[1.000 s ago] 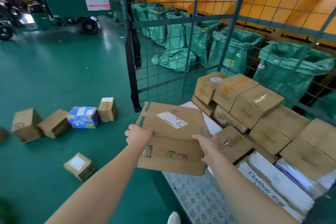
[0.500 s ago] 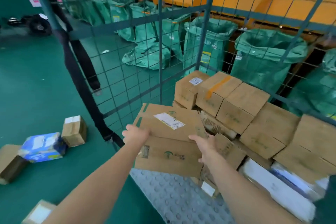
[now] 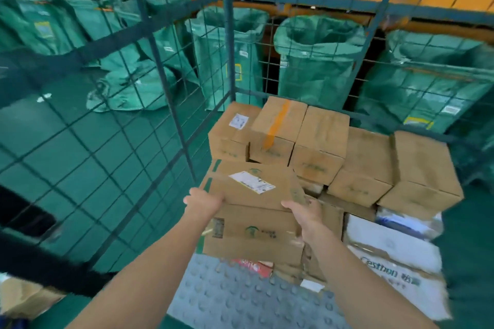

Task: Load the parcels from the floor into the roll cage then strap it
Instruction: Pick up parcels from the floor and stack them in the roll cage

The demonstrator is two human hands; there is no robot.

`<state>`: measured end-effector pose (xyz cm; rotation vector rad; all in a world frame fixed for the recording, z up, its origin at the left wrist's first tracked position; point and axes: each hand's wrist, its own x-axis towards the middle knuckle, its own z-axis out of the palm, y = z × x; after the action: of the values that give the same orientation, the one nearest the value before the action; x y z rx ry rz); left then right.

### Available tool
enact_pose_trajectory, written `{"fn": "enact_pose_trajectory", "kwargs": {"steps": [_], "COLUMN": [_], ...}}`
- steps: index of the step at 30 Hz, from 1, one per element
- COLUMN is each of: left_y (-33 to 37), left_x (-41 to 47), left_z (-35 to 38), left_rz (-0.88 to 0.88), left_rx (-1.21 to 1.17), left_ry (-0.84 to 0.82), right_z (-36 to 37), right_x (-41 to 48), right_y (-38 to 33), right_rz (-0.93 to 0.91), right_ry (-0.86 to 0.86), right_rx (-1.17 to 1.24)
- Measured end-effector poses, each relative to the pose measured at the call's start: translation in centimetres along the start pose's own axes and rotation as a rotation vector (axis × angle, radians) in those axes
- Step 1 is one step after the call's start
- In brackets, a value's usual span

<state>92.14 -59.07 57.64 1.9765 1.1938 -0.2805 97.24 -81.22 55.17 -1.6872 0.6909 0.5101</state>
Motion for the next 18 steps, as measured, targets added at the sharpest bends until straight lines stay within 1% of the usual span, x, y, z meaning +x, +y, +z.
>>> {"fn": "enact_pose_trajectory", "kwargs": {"steps": [4,9,12,14,18], "left_y": [1.2,1.8,1.4,1.1,0.2], "left_x": [3.9,7.6,9.2,10.4,12.4], "left_z": [-1.2,-1.8,-1.8,-1.7,-1.6], "left_rz": [0.031,0.032,-0.013,-0.048,-0.094], "left_rx": [0.072,0.107,0.093,0.088,0.075], "left_ry": [-0.03,-0.091,-0.117,-0.116,-0.096], "right_z": [3.1,5.5,6.8,7.9,9.7], "right_x": [2.1,1.9,2.7,4.1,6.2], "right_y": [0.4,-0.6,-1.0,-1.2,-1.3], "right_rz": [0.05,0.082,0.116,0.147,0.182], "right_ry": [0.044,0.126,0.12,0.079,0.015], "right_rx": [0.005,-0.012,-0.065,-0.108,-0.089]}}
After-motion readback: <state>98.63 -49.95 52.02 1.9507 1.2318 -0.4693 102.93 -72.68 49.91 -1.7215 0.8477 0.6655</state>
